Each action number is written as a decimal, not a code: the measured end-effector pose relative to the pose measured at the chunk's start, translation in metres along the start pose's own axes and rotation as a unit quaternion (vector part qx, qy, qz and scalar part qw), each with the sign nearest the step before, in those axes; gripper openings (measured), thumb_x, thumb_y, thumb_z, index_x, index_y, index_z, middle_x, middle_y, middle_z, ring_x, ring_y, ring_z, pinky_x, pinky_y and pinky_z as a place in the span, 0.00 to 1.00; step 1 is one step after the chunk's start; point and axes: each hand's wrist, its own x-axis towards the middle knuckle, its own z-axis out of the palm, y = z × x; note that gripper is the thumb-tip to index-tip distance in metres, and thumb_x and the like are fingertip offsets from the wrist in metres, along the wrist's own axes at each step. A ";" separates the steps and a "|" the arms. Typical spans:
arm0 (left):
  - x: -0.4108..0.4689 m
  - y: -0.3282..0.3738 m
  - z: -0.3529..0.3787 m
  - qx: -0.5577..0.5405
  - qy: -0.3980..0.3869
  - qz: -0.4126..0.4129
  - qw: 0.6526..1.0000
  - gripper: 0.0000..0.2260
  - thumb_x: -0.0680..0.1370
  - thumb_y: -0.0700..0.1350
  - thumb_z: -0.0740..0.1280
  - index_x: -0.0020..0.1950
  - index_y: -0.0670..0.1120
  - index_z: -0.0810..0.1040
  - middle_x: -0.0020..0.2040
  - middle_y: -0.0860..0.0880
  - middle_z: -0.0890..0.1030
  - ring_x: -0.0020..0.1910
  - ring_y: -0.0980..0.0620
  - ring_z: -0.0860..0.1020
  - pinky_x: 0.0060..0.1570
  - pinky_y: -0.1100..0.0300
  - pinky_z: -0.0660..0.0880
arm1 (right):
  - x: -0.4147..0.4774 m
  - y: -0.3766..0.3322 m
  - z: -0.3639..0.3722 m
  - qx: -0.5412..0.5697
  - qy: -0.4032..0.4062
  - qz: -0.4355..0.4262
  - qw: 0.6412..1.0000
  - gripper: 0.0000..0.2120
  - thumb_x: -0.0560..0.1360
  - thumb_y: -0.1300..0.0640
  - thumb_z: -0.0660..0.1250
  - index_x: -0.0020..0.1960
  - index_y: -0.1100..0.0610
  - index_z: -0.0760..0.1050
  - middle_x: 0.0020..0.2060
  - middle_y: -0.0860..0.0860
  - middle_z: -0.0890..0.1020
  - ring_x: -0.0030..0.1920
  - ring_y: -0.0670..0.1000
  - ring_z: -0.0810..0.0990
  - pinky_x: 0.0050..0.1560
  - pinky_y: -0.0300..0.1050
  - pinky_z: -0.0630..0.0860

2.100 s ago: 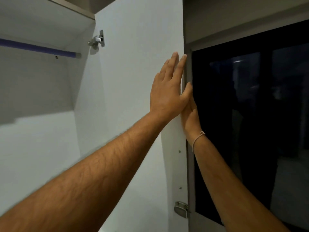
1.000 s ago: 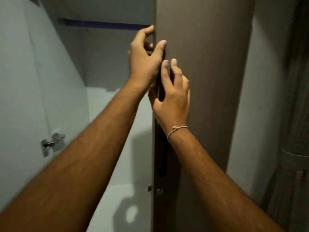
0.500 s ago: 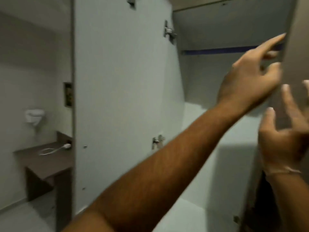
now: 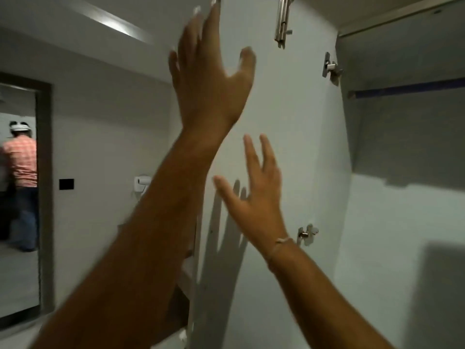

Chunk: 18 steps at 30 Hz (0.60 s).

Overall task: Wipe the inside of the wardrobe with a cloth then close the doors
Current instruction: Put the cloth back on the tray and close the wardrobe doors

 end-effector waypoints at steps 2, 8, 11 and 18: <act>-0.020 -0.022 0.009 -0.128 -0.086 -0.097 0.983 0.31 0.85 0.55 0.64 0.87 0.48 0.60 0.86 0.45 0.64 0.85 0.47 0.63 0.83 0.42 0.64 | 0.010 -0.009 0.032 0.019 -0.031 0.006 0.999 0.49 0.77 0.29 0.66 0.86 0.38 0.39 0.86 0.43 0.37 0.87 0.51 0.39 0.85 0.69 0.46; -0.032 -0.045 0.013 -0.215 -0.088 -0.187 0.955 0.23 0.89 0.49 0.60 0.84 0.46 0.67 0.81 0.48 0.74 0.81 0.50 0.71 0.78 0.56 0.71 | 0.019 -0.010 0.070 -0.068 0.011 0.030 0.997 0.52 0.75 0.37 0.75 0.85 0.41 0.43 0.87 0.50 0.43 0.88 0.57 0.46 0.84 0.68 0.56; -0.028 -0.044 0.008 -0.256 -0.046 -0.203 0.944 0.18 0.89 0.44 0.61 0.78 0.42 0.76 0.71 0.45 0.83 0.71 0.49 0.81 0.73 0.50 0.79 | 0.013 -0.007 0.061 -0.080 0.021 0.004 0.997 0.51 0.75 0.40 0.76 0.84 0.40 0.44 0.88 0.51 0.48 0.87 0.57 0.51 0.82 0.67 0.61; -0.051 -0.007 0.003 -0.328 -0.037 -0.156 0.931 0.13 0.84 0.47 0.71 0.65 0.42 0.85 0.55 0.47 0.89 0.55 0.52 0.88 0.60 0.48 0.86 | -0.020 -0.009 -0.006 -0.030 0.056 -0.014 0.998 0.42 0.73 0.39 0.69 0.83 0.41 0.55 0.83 0.46 0.63 0.84 0.48 0.61 0.81 0.66 0.65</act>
